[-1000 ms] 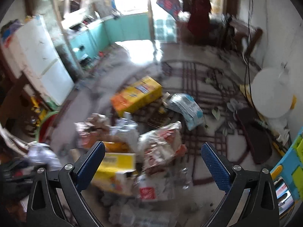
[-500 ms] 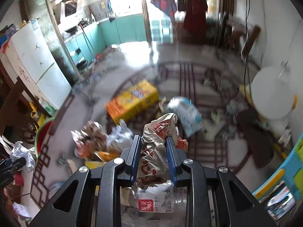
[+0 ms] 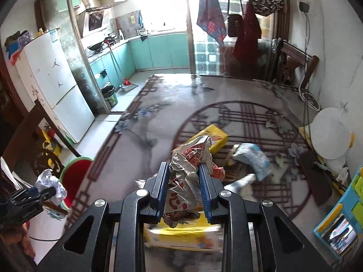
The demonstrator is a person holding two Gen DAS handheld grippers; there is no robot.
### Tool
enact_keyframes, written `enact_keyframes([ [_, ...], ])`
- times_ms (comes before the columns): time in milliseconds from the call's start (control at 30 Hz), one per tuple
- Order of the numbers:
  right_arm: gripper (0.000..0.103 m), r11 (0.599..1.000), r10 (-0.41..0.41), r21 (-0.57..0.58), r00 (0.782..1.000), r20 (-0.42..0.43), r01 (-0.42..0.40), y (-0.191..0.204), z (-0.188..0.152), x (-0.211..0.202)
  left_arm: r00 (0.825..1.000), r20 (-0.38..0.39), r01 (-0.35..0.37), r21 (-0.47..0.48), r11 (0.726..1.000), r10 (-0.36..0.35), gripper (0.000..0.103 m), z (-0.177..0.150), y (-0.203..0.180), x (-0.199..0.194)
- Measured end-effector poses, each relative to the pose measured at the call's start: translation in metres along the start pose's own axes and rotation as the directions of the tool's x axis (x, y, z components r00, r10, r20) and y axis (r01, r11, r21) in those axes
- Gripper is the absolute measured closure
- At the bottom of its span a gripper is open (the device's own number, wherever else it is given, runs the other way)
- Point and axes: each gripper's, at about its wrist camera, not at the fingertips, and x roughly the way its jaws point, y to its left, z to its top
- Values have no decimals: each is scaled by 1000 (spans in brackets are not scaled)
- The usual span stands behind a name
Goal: Collect trash
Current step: 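Carry the white paper over the red bucket and open the left tool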
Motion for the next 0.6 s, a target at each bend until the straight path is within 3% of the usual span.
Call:
enact_keyframes([
  [367,79,998,59,-11,998,-26,-59,122,11,43,999,-34,-13,-14,1000,12,58,26,93,26],
  [600,78,985,156,-61,981,-110,-164,206,4,83,997,-83,-6,-18,1000,4,57,32,132,51],
])
